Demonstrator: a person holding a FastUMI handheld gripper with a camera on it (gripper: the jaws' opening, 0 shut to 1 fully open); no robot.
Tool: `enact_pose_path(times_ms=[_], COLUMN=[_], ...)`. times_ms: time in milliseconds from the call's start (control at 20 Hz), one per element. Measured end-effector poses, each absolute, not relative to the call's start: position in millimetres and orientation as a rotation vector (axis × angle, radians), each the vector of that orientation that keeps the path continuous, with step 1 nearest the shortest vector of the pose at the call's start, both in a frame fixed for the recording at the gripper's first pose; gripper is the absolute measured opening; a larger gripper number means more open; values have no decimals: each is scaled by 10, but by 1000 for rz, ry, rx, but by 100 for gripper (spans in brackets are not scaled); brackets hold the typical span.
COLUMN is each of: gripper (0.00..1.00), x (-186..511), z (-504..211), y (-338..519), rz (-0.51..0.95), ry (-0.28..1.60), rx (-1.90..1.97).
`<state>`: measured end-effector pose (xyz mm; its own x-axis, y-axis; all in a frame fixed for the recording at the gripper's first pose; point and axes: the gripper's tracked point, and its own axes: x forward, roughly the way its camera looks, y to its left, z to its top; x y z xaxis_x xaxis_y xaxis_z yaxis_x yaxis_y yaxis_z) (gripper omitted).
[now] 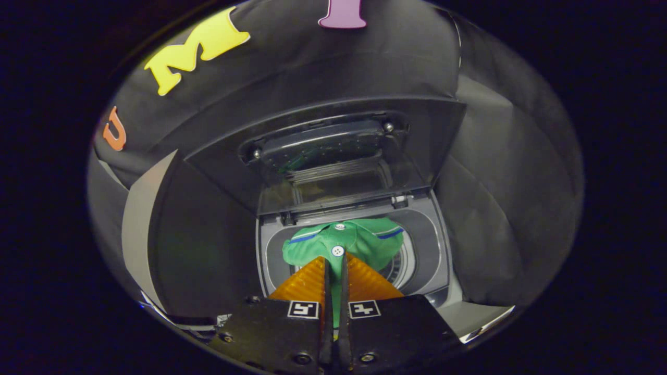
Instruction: Put the clothes into the washing machine and then close the washing machine lid.
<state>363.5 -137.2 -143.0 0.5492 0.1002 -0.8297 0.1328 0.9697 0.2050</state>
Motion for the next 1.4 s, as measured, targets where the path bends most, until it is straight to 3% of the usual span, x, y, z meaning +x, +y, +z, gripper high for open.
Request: enact_pose_path(times_ms=[600, 1300, 1400], gripper=[9, 11, 18], x=[3744, 3762, 3746], z=[-2264, -2847, -2745], y=[-1359, -1457, -1452], rz=[3, -84, -74], ry=[987, 935, 922], rx=[174, 168, 147])
